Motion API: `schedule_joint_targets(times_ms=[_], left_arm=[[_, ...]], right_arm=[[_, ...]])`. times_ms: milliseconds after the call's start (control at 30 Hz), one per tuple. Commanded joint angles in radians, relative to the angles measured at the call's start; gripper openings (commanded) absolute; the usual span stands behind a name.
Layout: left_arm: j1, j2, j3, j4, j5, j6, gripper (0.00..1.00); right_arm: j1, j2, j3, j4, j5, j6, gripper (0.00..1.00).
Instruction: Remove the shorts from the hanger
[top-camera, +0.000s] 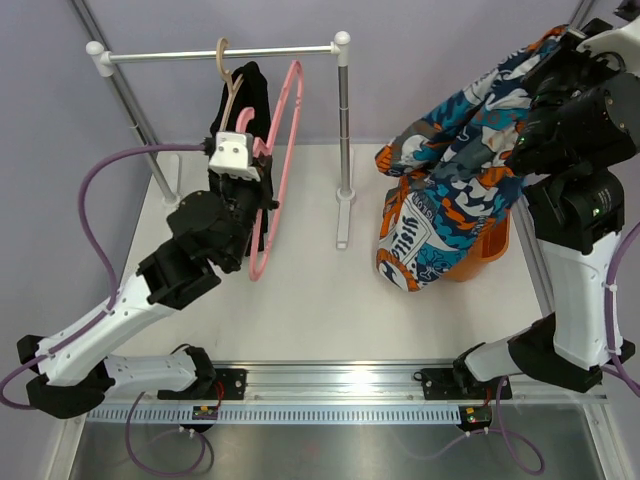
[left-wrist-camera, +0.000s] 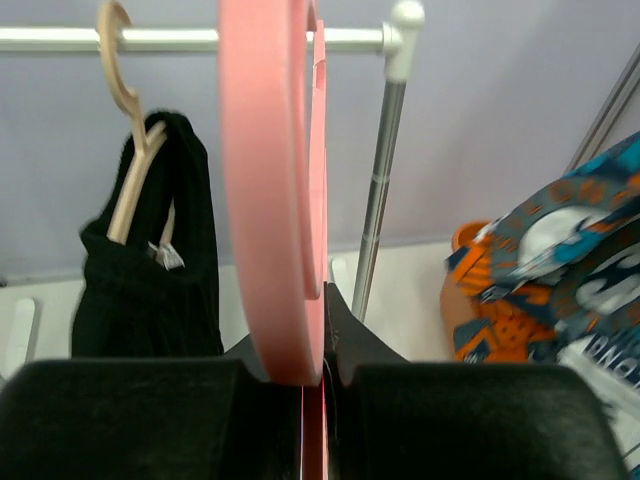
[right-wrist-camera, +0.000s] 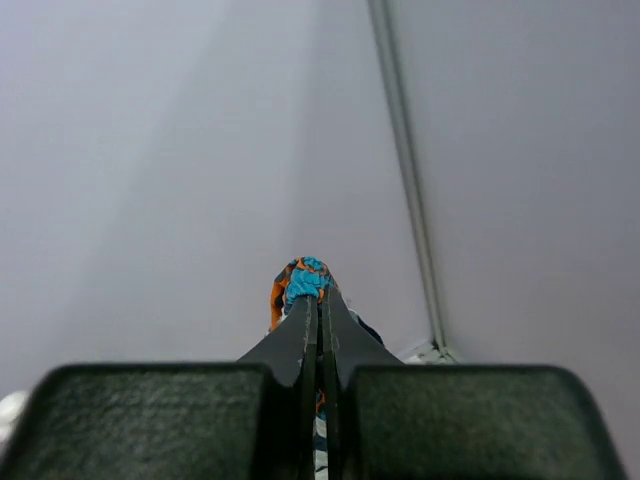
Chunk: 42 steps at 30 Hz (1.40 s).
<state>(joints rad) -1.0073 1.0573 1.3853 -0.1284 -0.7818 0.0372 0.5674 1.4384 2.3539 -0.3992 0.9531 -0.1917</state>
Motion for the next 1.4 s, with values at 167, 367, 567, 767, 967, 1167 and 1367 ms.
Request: schedule_joint_targets(times_ms=[167, 367, 567, 767, 967, 1167, 1367], left_arm=[[0.015, -0.013, -0.077, 0.006, 0.039, -0.106, 0.00], [0.016, -0.052, -0.117, -0.005, 0.056, -0.117, 0.00], [0.019, -0.074, -0.126, -0.027, 0.070, -0.122, 0.00], [0.019, -0.094, -0.152, -0.034, 0.084, -0.137, 0.00], [0.019, -0.092, -0.161, -0.031, 0.101, -0.155, 0.00], [0.022, -0.094, -0.143, -0.075, 0.105, -0.166, 0.00], [0.026, -0.089, -0.121, -0.132, 0.122, -0.195, 0.00]], right_arm=[[-0.408, 0.138, -0.125, -0.341, -0.199, 0.403, 0.00], [-0.514, 0.303, -0.252, -0.455, -0.499, 0.604, 0.00], [-0.514, 0.344, -0.399, -0.448, -0.686, 0.661, 0.44], [-0.506, 0.125, -0.551, -0.383, -0.702, 0.634, 0.81], [-0.437, -0.091, -0.623, -0.448, -0.732, 0.626, 0.86], [-0.319, -0.482, -1.082, -0.374, -0.744, 0.751, 0.85], [-0.221, -0.798, -1.468, -0.293, -0.844, 0.889, 0.85]])
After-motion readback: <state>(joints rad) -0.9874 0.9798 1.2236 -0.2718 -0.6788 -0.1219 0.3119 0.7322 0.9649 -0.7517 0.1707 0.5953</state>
